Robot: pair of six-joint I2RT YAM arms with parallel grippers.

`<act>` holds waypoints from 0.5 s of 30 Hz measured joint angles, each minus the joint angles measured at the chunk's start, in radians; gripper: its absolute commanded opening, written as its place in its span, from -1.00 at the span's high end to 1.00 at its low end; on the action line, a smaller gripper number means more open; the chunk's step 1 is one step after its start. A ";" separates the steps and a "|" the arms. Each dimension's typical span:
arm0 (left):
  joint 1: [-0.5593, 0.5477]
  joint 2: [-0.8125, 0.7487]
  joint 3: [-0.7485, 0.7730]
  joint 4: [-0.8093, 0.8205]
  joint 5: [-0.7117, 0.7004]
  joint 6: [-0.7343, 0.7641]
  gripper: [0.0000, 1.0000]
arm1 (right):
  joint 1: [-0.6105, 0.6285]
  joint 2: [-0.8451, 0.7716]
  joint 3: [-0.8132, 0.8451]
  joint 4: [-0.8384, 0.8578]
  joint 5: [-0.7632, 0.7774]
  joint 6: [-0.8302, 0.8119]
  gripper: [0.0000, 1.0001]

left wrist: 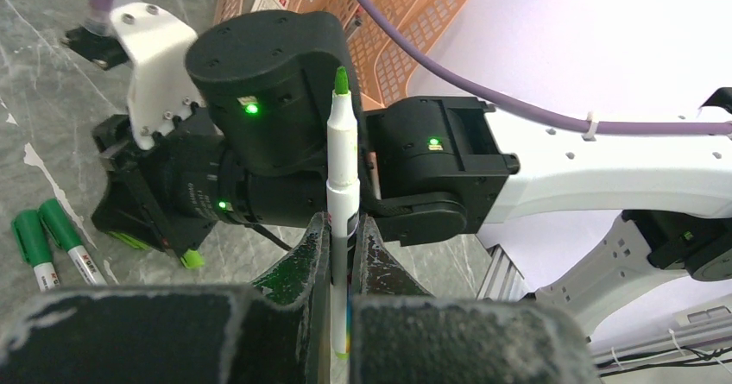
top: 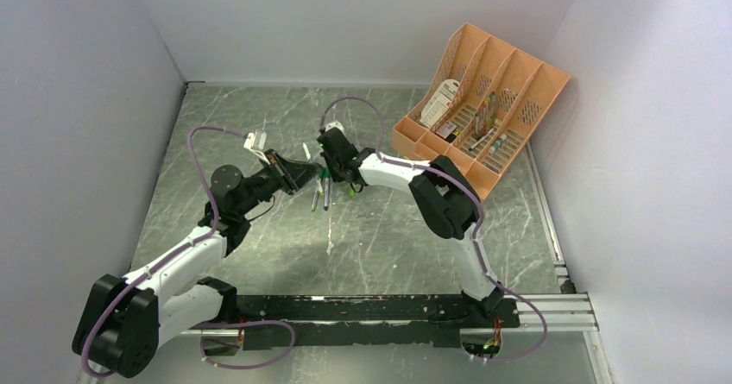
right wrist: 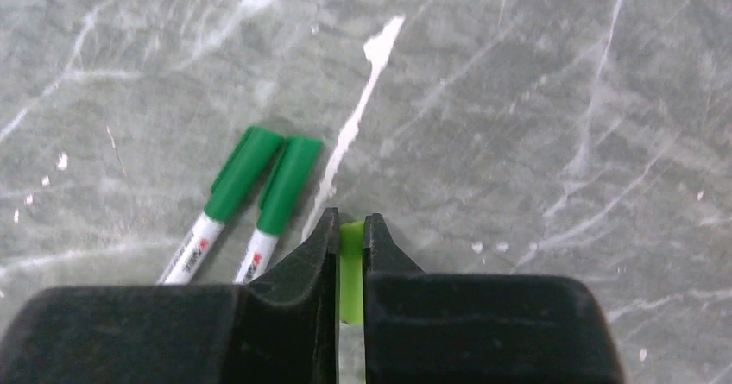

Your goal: Insert the pens into the pen caps

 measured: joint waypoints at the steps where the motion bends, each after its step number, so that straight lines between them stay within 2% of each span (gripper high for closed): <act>1: 0.000 0.001 0.000 0.001 0.000 -0.003 0.86 | -0.002 -0.011 -0.015 0.004 0.000 0.004 1.00; 4: 0.000 0.010 -0.002 0.014 0.006 -0.016 0.87 | -0.009 -0.084 -0.121 0.034 -0.017 0.030 1.00; 8: 0.001 0.048 -0.023 0.105 0.034 -0.073 0.86 | -0.046 -0.278 -0.317 0.113 -0.066 0.078 1.00; 15: -0.060 0.277 -0.095 0.530 0.119 -0.242 0.87 | -0.110 -0.679 -0.541 0.446 -0.188 0.153 1.00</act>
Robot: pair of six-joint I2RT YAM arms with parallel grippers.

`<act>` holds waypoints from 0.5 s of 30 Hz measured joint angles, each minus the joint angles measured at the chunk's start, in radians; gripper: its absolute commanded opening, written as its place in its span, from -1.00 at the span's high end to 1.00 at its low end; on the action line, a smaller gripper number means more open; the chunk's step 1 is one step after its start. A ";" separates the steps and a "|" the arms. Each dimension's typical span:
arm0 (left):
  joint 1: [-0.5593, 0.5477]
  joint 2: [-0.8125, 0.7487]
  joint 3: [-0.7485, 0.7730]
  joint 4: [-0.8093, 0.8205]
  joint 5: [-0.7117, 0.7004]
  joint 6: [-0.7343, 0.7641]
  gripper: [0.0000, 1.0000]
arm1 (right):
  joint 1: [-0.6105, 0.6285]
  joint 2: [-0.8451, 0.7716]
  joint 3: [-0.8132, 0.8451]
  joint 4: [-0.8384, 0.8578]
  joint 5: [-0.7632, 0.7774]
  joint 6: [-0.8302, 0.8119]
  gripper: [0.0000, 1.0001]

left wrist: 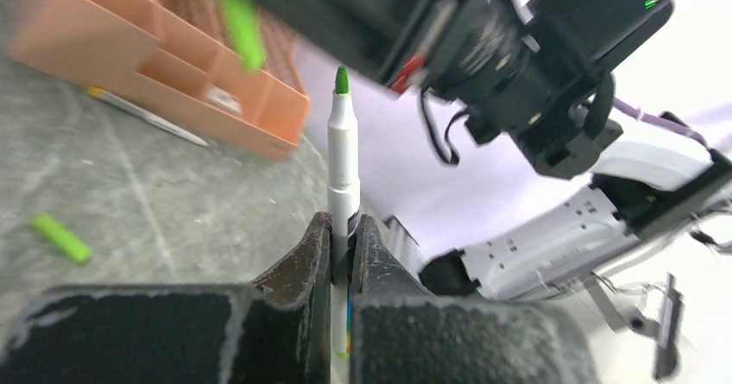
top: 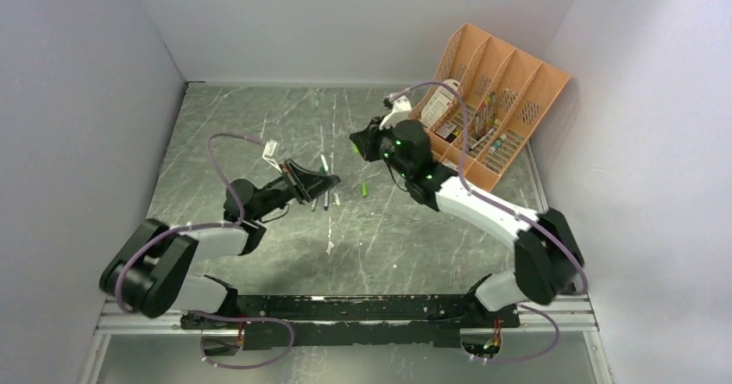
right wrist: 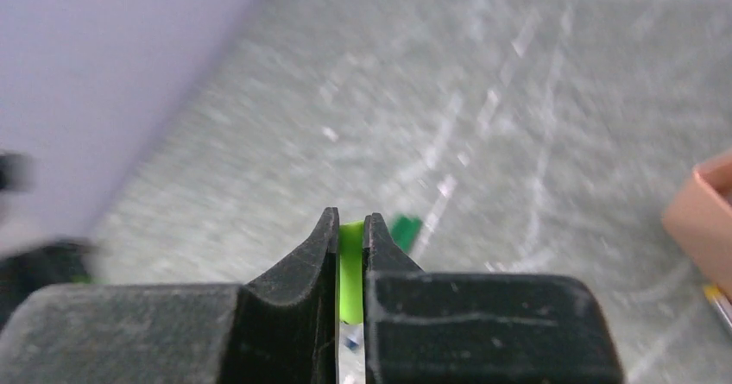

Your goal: Insert the pens into the pen caps

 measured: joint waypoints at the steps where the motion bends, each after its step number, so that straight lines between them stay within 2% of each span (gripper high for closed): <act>1: -0.022 0.043 -0.003 0.071 0.007 -0.026 0.86 | 0.000 -0.050 -0.023 0.053 -0.019 0.009 1.00; 4: -0.087 0.163 -0.001 0.217 0.022 -0.096 0.86 | 0.003 -0.164 -0.064 0.182 -0.062 0.033 1.00; 7: -0.150 0.241 0.018 0.256 0.027 -0.124 0.86 | 0.004 -0.230 -0.088 0.268 -0.087 0.053 1.00; 11: -0.211 0.258 0.062 0.280 0.027 -0.127 0.86 | 0.004 -0.259 -0.090 0.320 -0.117 0.060 1.00; 15: -0.228 0.258 0.098 0.290 0.027 -0.127 0.86 | 0.004 -0.259 -0.091 0.320 -0.140 0.058 1.00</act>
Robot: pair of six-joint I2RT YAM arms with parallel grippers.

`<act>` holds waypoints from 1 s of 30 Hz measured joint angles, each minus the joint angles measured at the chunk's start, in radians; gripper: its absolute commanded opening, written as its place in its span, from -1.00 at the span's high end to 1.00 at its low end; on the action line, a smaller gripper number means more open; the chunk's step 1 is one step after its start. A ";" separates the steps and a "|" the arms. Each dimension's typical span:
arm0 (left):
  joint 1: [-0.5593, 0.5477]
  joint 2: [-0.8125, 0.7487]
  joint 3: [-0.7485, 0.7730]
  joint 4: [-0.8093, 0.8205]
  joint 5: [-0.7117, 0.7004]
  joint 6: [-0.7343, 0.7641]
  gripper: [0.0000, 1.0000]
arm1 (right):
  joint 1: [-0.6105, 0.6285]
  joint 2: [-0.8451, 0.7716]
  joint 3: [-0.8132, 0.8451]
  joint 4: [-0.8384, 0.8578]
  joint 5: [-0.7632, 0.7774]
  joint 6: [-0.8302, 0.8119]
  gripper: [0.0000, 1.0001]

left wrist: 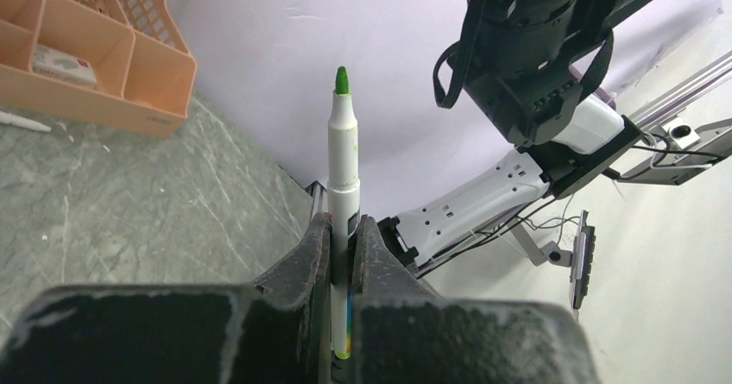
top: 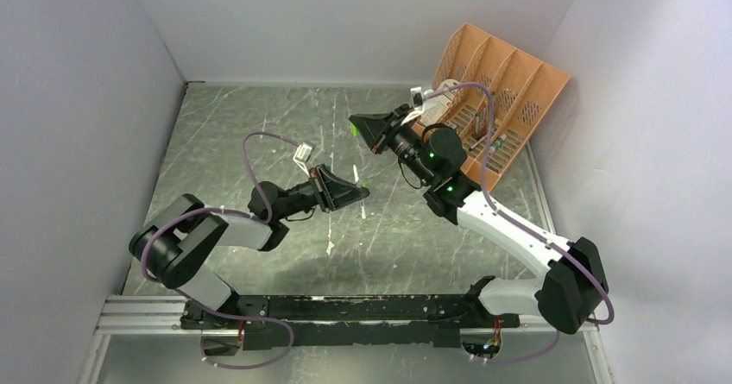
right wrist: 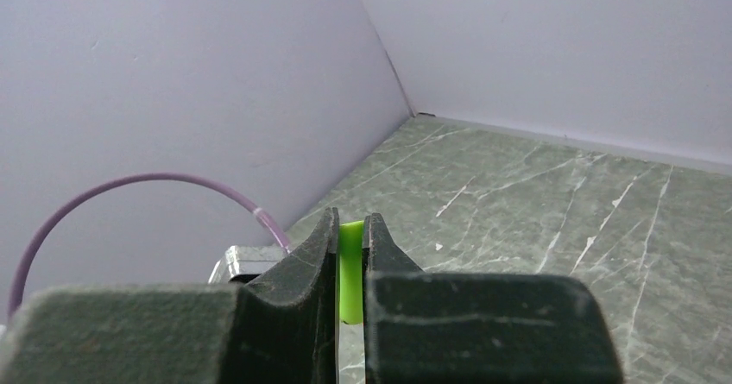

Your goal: Insert the pens into the pen caps

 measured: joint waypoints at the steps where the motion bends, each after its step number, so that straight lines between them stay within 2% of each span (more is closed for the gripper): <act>1: -0.001 0.000 0.005 0.000 0.000 0.000 0.86 | 0.000 0.000 0.000 0.000 -0.004 0.000 1.00; 15: -0.001 0.023 0.082 0.004 -0.003 0.003 0.86 | 0.000 -0.037 -0.058 -0.016 -0.032 0.010 1.00; 30: -0.001 0.044 0.085 0.004 -0.003 0.003 0.86 | 0.000 -0.058 -0.090 -0.044 -0.035 0.012 1.00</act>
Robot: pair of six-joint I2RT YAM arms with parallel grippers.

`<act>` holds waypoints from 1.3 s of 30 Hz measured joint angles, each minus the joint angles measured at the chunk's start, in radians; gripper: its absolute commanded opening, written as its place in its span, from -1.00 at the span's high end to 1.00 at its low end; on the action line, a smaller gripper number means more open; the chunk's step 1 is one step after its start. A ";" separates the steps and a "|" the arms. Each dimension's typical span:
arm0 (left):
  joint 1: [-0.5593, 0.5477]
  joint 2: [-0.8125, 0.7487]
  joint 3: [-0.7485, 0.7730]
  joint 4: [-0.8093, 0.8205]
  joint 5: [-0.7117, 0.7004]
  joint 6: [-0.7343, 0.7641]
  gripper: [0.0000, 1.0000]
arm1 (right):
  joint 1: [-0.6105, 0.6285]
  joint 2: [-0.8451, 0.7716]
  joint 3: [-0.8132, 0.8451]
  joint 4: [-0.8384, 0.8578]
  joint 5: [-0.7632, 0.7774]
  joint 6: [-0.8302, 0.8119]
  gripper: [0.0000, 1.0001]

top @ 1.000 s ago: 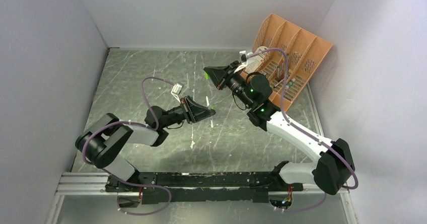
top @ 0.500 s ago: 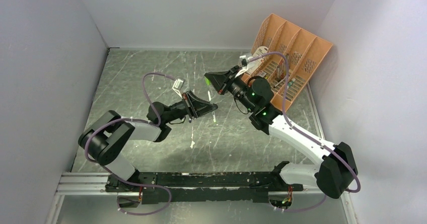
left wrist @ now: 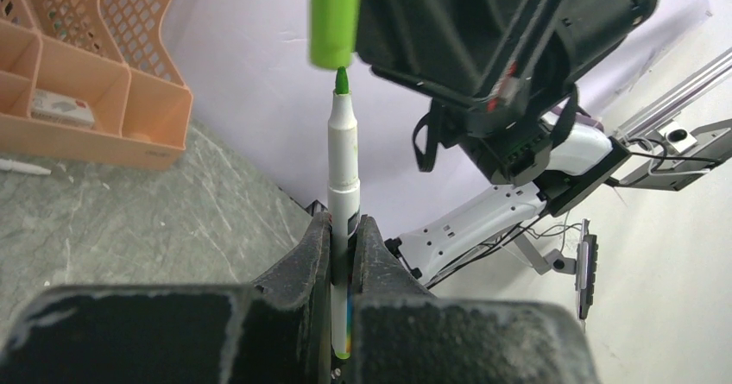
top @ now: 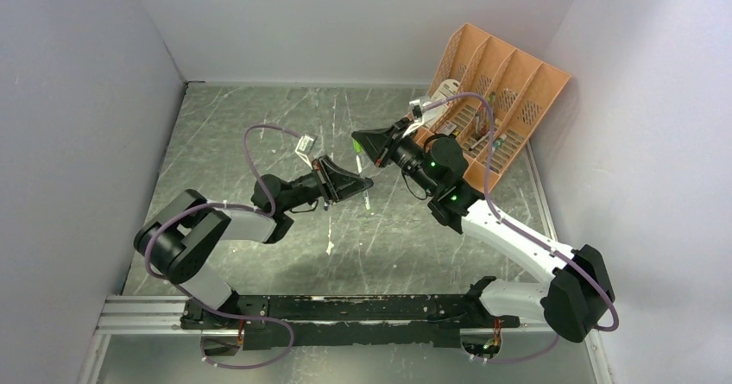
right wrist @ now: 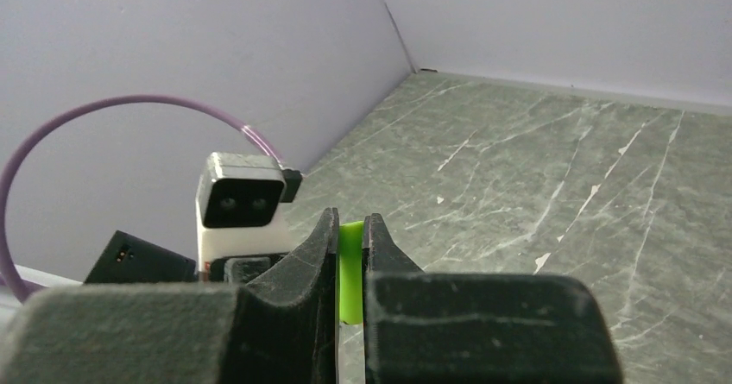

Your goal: Insert the pens into the pen caps

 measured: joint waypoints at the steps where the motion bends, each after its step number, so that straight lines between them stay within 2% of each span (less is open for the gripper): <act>1: 0.000 -0.008 0.000 0.000 0.000 0.001 0.86 | 0.000 0.000 -0.002 0.000 -0.001 0.002 1.00; 11: 0.000 -0.047 0.001 0.002 0.000 0.012 0.86 | 0.000 0.002 -0.002 0.001 -0.016 0.017 1.00; 21: 0.000 0.008 0.001 0.004 0.000 -0.019 0.86 | -0.001 0.002 0.004 -0.006 -0.015 0.009 1.00; 39: 0.000 0.009 0.018 0.005 0.002 -0.021 0.86 | 0.000 0.002 0.004 0.009 -0.022 0.014 1.00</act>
